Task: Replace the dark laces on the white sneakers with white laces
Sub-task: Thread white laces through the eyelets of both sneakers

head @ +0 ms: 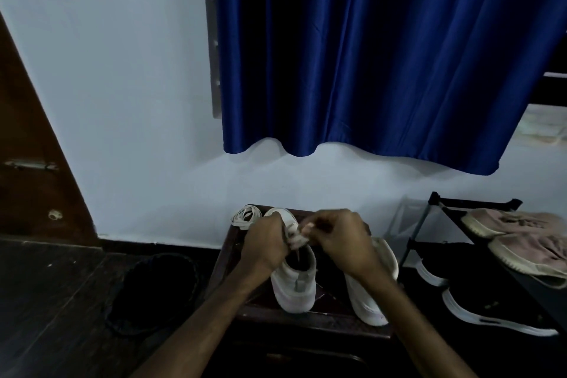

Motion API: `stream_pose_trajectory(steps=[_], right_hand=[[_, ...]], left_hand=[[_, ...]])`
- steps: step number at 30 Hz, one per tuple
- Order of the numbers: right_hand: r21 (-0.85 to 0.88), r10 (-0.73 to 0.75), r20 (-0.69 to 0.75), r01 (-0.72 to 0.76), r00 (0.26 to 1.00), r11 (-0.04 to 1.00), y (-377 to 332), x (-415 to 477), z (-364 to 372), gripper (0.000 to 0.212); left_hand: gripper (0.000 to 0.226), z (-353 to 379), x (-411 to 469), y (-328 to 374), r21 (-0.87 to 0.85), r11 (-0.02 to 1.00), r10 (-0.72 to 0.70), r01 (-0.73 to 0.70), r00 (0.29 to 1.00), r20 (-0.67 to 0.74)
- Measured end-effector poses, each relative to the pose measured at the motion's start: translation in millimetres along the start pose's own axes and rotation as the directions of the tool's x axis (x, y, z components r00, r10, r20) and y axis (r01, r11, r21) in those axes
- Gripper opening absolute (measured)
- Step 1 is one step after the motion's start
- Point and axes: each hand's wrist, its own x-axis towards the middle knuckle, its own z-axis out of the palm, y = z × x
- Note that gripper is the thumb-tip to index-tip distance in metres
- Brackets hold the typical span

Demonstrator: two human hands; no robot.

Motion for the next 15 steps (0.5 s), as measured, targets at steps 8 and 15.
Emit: stream_pose_trajectory(steps=[8,15], right_hand=[[-0.693,0.107,0.61,0.463,0.785,0.552,-18,-1,35,0.028],[-0.731,0.075,0.559,0.448,0.826,0.515,-26,-6,31,0.026]], left_hand=[[0.016,-11,4,-9,-0.107,0.994,-0.001,0.007,0.998,0.057],[0.008,-7,-5,-17,-0.145,0.989,0.014,-0.004,0.998,0.064]])
